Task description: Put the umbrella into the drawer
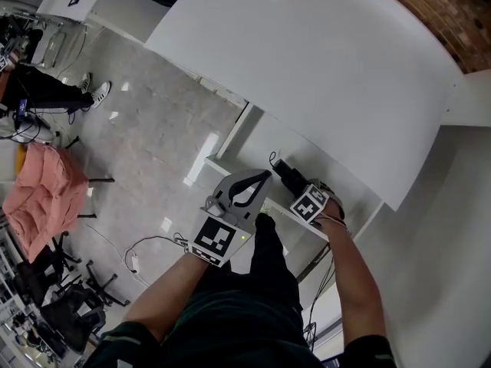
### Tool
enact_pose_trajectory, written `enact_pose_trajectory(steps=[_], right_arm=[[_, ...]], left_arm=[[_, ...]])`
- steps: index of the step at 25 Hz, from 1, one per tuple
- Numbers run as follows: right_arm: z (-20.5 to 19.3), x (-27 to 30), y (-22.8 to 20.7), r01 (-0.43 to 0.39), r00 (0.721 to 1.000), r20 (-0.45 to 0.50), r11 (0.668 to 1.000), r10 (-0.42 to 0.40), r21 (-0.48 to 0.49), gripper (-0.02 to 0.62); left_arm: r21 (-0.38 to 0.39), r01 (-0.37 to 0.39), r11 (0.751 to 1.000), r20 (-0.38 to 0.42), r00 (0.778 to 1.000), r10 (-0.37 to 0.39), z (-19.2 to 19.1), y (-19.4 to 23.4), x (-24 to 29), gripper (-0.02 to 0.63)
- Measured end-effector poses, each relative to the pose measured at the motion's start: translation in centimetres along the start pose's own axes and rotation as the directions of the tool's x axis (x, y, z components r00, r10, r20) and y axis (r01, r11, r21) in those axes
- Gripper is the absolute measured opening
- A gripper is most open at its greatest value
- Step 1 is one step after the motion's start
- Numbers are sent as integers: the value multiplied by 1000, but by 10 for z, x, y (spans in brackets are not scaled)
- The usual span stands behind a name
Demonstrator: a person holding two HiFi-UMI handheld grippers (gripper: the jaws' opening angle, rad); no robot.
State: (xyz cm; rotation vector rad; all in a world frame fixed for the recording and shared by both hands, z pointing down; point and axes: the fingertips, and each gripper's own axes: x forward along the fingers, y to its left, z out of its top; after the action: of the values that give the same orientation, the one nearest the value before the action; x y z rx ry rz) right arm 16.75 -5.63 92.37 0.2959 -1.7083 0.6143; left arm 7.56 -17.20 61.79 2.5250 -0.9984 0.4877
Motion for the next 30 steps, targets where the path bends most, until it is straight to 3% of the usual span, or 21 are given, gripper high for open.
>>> enact_pose_trajectory(steps=[11, 15, 18, 21, 24, 30], right_arm=[[5, -37, 5, 42, 999, 0, 996, -42, 74, 242], [16, -67, 3, 110, 991, 58, 986, -118, 129, 200], [29, -99, 3, 167, 970, 138, 962, -199, 216, 149], [40, -136, 5, 208, 928, 232, 924, -290, 322, 75], [49, -174, 4, 228, 869, 313, 873, -382, 432, 31], [64, -248, 7, 185, 707, 457, 765, -539, 616, 18]], left_arm=[[8, 26, 1000, 15, 1000, -26, 7, 4, -24, 6], [-8, 42, 999, 6, 999, -42, 6, 9, -35, 6], [-25, 62, 998, -1, 998, -62, 7, 10, -42, 6], [-48, 73, 996, -4, 997, -73, 10, 7, -46, 6], [-60, 93, 994, -7, 996, -94, 16, 5, -49, 6], [-60, 126, 990, 5, 992, -126, 31, 2, -62, 6]])
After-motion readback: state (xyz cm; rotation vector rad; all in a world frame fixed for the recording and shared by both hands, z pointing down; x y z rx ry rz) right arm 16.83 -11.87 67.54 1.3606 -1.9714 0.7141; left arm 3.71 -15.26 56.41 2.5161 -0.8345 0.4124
